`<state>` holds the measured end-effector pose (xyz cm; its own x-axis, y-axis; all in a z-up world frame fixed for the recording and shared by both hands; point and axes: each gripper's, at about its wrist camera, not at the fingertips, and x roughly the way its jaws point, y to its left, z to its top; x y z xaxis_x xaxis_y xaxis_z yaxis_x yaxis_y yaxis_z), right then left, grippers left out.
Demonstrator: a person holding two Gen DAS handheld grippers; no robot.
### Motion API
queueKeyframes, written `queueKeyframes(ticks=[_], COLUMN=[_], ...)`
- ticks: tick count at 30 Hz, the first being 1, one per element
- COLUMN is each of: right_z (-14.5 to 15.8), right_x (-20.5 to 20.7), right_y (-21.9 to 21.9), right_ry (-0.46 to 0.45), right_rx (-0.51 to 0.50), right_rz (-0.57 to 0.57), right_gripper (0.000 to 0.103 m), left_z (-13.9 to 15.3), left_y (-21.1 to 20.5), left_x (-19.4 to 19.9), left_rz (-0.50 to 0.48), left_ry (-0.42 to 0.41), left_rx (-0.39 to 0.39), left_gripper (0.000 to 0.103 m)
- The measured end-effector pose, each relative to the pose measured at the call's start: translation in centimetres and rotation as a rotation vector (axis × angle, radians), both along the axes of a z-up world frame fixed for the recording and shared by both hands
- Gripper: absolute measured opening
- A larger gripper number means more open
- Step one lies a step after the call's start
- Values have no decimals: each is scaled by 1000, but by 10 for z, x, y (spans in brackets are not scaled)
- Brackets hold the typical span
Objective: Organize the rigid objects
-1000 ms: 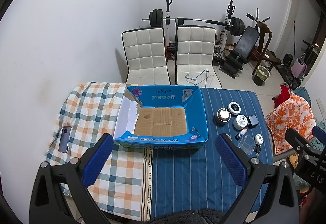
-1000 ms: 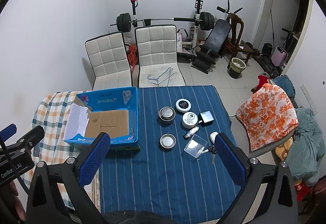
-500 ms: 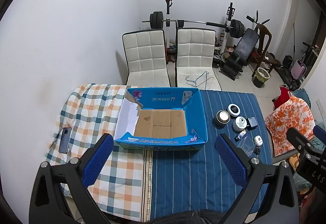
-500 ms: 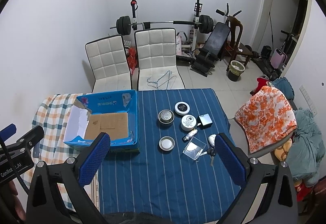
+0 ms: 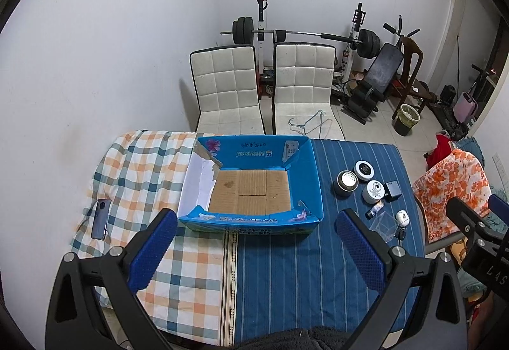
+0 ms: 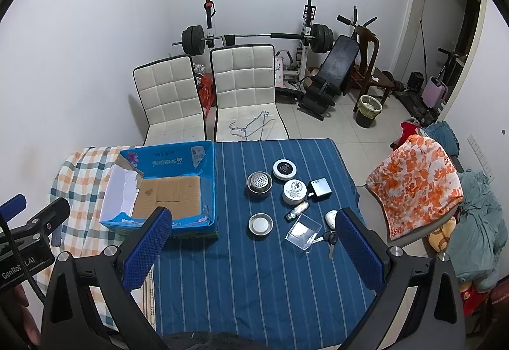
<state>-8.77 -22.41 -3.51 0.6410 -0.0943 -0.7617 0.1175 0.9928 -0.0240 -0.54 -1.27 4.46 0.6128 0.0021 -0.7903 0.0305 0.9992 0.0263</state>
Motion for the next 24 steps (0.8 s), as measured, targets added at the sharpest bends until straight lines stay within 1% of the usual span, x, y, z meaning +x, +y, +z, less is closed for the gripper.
queueKeyframes(ticks=[9, 14, 24], right_z=[0, -1, -5], right_x=[-1, 2, 4], right_y=[-2, -1, -3], right_ry=[2, 19, 12], right_rx=[-2, 6, 3], right_rz=[0, -1, -11], right_gripper=[103, 103, 103], left_z=[-1, -1, -3], left_y=[0, -1, -2], left_x=[-1, -2, -3], left_rz=[0, 2, -3], left_ry=[-2, 0, 5], left_rx=[-1, -3, -3], left_gripper=[103, 103, 103])
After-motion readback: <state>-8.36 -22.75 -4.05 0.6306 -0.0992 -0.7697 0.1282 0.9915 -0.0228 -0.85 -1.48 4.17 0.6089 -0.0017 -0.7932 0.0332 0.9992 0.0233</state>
